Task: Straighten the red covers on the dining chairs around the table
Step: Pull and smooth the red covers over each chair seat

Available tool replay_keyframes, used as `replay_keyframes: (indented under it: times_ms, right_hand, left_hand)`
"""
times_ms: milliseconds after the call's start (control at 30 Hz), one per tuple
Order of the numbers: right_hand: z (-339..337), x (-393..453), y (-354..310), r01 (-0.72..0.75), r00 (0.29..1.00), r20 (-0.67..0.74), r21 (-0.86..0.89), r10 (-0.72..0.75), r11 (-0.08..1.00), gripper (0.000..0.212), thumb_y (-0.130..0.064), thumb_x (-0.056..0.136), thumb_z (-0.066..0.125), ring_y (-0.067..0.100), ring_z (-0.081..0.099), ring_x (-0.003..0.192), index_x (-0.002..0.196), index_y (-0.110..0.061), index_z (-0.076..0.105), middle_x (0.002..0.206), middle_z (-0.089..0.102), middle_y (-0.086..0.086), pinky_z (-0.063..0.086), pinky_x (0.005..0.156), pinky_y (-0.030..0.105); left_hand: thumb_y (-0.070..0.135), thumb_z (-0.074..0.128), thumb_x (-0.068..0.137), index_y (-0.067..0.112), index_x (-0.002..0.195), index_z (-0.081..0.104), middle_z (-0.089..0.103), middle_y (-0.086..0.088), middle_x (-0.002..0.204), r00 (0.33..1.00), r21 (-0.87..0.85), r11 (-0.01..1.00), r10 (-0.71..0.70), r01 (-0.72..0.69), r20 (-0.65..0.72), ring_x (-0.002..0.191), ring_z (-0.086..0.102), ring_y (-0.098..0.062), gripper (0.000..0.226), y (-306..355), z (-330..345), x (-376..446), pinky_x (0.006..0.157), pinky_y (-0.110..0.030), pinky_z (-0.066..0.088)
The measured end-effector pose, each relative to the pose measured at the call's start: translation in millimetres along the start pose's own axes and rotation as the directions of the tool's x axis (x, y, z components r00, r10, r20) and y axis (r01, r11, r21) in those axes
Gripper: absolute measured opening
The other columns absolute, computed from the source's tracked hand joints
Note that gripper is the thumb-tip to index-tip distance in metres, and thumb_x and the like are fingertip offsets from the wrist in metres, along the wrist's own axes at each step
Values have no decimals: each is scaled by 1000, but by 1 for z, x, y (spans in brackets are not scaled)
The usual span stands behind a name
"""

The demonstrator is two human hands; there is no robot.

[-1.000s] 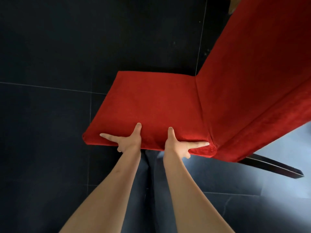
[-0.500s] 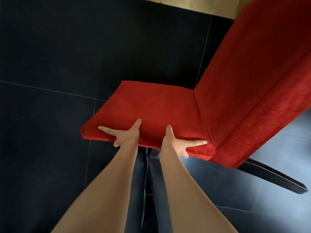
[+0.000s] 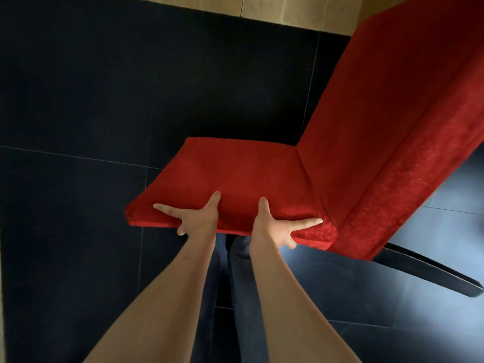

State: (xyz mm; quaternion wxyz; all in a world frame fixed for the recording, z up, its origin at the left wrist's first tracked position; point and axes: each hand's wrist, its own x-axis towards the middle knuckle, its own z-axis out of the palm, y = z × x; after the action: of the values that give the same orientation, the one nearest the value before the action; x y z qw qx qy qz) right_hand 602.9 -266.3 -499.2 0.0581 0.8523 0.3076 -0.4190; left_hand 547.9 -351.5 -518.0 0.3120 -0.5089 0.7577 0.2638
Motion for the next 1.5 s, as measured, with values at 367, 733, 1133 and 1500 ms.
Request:
replay_keyframes:
  times_ms: [367,733,1133,1500]
  right_hand:
    - [4,-1,-4,15,999,-39,9,-14,1000,134,-45,68,84,35,63,81,132,-58,-33,134,25,29,44,66,36]
    - [-14,-6,-3,81,994,82,-32,-78,996,124,-45,74,80,35,63,93,140,-56,-24,153,3,35,47,87,43]
    - [-19,-12,-11,251,962,123,-48,-243,967,113,-33,75,81,36,57,114,147,-53,-3,151,24,29,44,94,42]
    - [-6,-15,-20,346,928,156,-20,-339,938,110,-31,78,79,29,62,106,150,-48,-2,140,45,18,50,95,46]
  left_hand:
    - [55,84,61,45,136,-38,33,-32,140,996,4,999,39,-39,82,109,54,-39,143,2,-9,-4,90,-51,45]
    - [48,83,67,54,138,-28,37,-23,143,977,-107,987,139,-123,164,117,52,-37,132,-10,-25,-3,97,-56,47]
    - [29,80,77,49,149,-5,52,-8,139,821,29,861,473,-507,320,109,55,-11,114,-20,-78,21,86,-24,42]
    - [25,81,76,47,150,2,29,0,154,730,20,767,601,-641,326,133,42,-20,110,20,-82,34,104,-46,44]
